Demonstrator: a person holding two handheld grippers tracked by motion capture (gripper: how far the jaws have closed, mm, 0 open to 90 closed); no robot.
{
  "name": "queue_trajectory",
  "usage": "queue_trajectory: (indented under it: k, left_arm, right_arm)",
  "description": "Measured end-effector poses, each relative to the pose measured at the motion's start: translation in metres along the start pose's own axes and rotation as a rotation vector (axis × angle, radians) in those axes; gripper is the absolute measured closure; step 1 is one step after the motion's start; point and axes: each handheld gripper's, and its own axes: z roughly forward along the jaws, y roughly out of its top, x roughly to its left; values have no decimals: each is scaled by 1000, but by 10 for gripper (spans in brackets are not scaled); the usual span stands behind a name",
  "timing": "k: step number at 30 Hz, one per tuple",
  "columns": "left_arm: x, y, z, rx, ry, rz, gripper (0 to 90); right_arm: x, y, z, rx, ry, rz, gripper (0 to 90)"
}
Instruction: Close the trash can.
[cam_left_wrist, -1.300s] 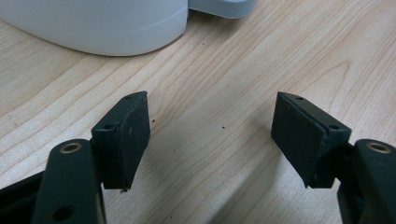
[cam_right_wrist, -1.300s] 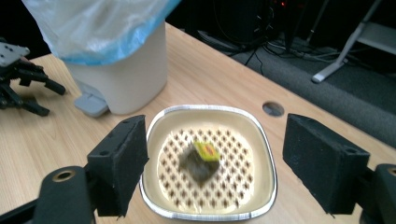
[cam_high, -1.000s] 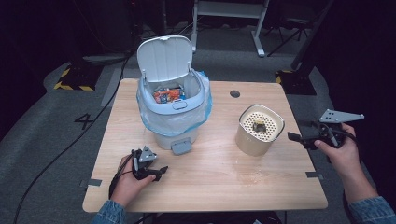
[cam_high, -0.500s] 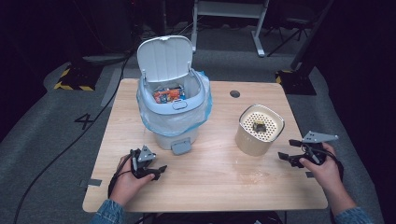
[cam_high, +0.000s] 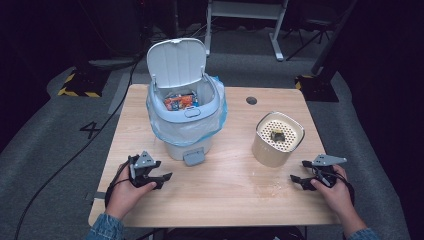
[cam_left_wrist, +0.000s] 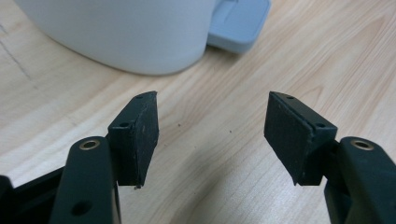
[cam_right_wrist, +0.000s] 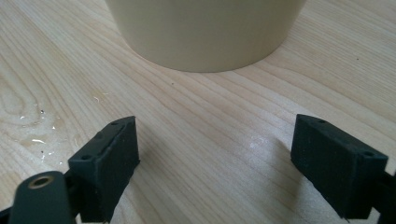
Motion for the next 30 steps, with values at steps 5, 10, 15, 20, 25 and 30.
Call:
queue_trajectory:
  k: [5,10,15,20,25,30]
  left_arm:
    - [7,6,-16,-47,-8,-26,357]
    - [13,13,-27,-92,-29,-61,357]
    - [15,30,-40,-88,-20,-42,366]
    - [15,53,-61,-83,-1,7,367]
    - [20,74,-77,-99,-1,49,365]
    - [28,97,-92,-134,-3,74,365]
  right_arm:
    - [0,0,0,-1,-1,-1,148]
    - [1,-1,0,-2,-9,5,148]
    - [3,-1,-1,-3,-23,20,148]
    - [3,-2,-1,-4,-19,20,153]
    - [3,-2,-1,-4,-19,20,153]
    - [3,-2,-1,-4,-19,21,153]
